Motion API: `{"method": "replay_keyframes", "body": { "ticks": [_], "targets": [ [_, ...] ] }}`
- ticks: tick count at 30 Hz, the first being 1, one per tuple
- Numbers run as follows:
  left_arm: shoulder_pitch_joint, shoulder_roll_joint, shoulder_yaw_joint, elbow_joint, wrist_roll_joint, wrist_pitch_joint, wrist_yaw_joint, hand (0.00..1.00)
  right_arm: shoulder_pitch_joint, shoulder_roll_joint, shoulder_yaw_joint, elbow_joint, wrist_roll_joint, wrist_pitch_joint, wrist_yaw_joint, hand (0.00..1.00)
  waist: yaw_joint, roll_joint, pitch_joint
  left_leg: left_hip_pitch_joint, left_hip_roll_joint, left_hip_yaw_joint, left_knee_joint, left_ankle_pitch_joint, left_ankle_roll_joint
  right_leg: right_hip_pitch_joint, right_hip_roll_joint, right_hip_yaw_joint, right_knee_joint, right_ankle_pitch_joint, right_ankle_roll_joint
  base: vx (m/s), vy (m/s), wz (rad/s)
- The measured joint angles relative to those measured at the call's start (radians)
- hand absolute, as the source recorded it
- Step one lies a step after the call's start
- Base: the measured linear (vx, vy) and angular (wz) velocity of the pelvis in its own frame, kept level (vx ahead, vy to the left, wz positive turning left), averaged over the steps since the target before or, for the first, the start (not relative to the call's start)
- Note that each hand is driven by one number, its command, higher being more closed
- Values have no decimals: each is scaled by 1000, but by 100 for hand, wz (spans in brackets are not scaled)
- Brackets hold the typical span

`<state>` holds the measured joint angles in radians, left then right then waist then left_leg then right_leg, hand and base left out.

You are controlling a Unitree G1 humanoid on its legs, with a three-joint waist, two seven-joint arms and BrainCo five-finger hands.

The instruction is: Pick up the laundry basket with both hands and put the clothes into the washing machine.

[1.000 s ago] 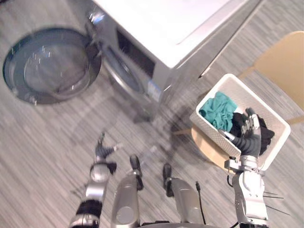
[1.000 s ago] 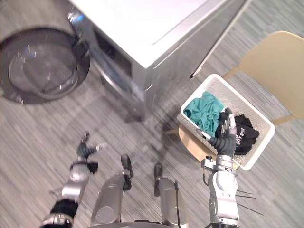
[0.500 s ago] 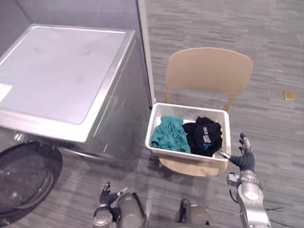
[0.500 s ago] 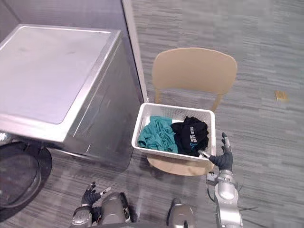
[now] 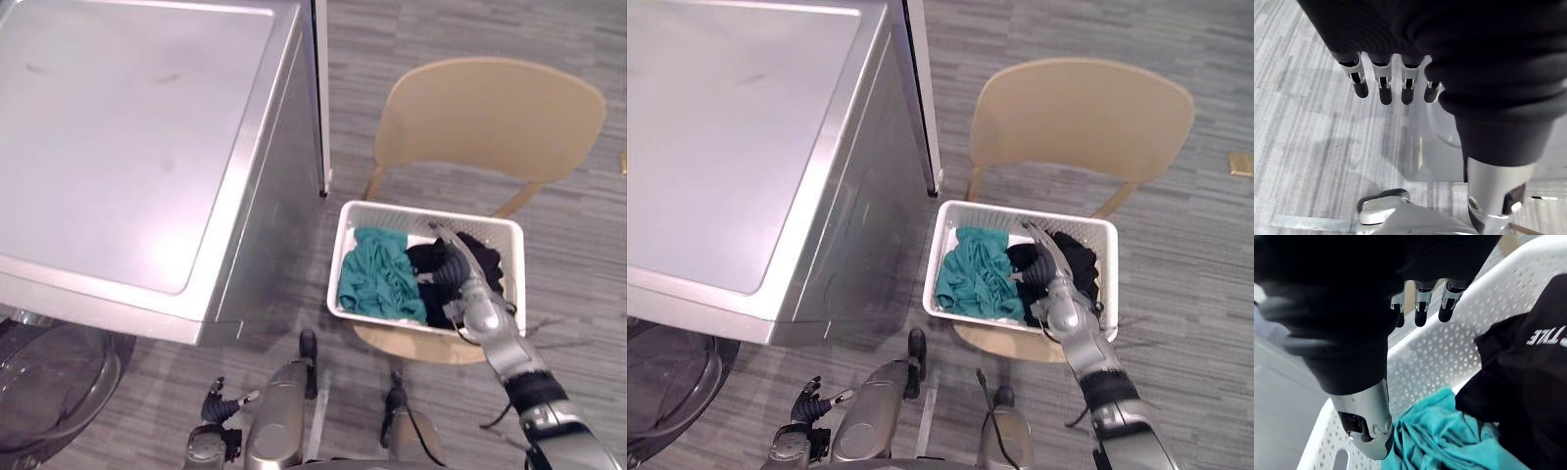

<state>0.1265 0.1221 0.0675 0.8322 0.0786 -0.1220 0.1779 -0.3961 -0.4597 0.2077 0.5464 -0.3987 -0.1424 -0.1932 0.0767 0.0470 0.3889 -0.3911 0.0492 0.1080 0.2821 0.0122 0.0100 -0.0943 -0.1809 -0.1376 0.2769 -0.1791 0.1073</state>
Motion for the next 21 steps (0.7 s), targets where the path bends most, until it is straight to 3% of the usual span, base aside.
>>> {"method": "replay_keyframes", "body": {
  "ticks": [6, 11, 12, 14, 21],
  "targets": [
    [-75, 0, -2, 25, -8, -19, 22, 0, -136, -17, 96, 241, -52, 39, 0, 0, 35, 30, 44, -65, -7, -55, -50, 68, -5, -56, 16, -36, 3, -10, -7, -110, -5, 23],
    [-142, -2, -8, 66, -30, -23, 43, 0, -291, 13, 123, 452, -87, 79, -10, 0, 68, 41, 63, -126, -14, -102, -73, 117, -17, -129, 20, -53, 53, -75, -9, -107, -21, 28],
    [-157, -3, -6, 75, -31, -22, 45, 0, -326, 23, 124, 492, -87, 87, -21, 100, 86, 41, 65, -147, -11, -109, -76, 125, -21, -157, 23, -54, 71, -90, -11, -88, -22, 12],
    [-171, -19, 9, 80, -44, -22, 47, 0, -348, 30, 128, 508, -87, 102, -34, 100, 107, 41, 66, -169, -7, -112, -85, 137, -25, -191, 25, -56, 94, -96, -15, -54, -25, 8],
    [-235, -73, 52, 58, -73, -24, 61, 0, -434, 49, 188, 482, -82, 125, -78, 100, 104, 21, 78, -207, -3, -130, -141, 182, -33, -242, 28, -84, 112, -97, -15, 25, -18, 7]
  ]
}}
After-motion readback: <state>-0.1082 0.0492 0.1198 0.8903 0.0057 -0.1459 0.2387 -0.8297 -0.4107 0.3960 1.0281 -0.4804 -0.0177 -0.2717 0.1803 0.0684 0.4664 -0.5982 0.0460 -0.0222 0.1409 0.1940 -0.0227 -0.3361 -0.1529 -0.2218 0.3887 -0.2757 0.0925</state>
